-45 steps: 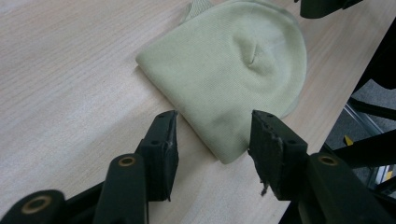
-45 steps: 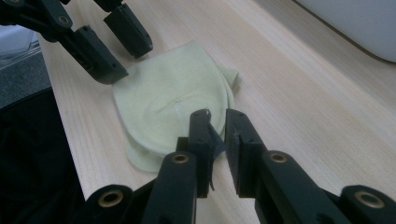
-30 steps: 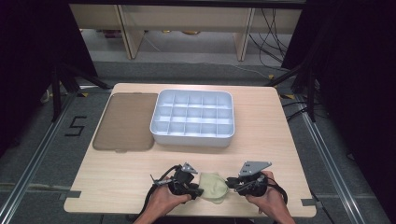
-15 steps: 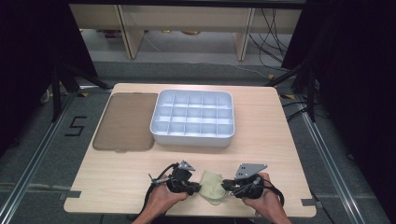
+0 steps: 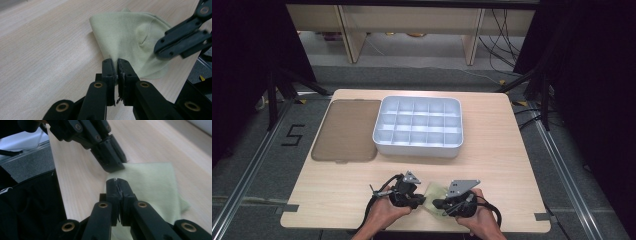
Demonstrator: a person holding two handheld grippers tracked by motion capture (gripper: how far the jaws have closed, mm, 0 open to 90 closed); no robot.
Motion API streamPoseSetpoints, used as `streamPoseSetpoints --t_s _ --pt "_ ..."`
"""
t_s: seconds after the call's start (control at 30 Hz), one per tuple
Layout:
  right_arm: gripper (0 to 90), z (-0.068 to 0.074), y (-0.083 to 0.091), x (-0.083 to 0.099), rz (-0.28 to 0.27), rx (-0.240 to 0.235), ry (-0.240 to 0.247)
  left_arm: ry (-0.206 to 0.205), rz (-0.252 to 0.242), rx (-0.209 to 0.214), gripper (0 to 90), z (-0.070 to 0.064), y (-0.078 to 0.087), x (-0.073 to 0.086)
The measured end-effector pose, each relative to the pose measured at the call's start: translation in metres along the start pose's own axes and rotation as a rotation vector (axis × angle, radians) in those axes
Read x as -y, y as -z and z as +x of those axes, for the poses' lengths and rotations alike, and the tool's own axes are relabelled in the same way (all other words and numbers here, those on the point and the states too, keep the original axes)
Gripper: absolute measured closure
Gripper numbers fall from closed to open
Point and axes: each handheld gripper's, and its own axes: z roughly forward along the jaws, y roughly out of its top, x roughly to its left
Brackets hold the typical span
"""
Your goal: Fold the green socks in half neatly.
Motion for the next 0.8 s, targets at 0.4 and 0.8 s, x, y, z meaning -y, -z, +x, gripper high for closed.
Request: streamPoseSetpoints --t_s 0.4,0.8 --pt "89.7 0.000 -0.017 0.003 0.042 -0.021 0.013 -0.043 -0.004 -0.002 83.5 -0.003 0.005 -0.001" --pt "89.7 -0.034 -0.002 0.007 0.020 0.120 -0.049 -0.076 -0.037 -0.020 83.7 -0.016 0.009 -0.005"
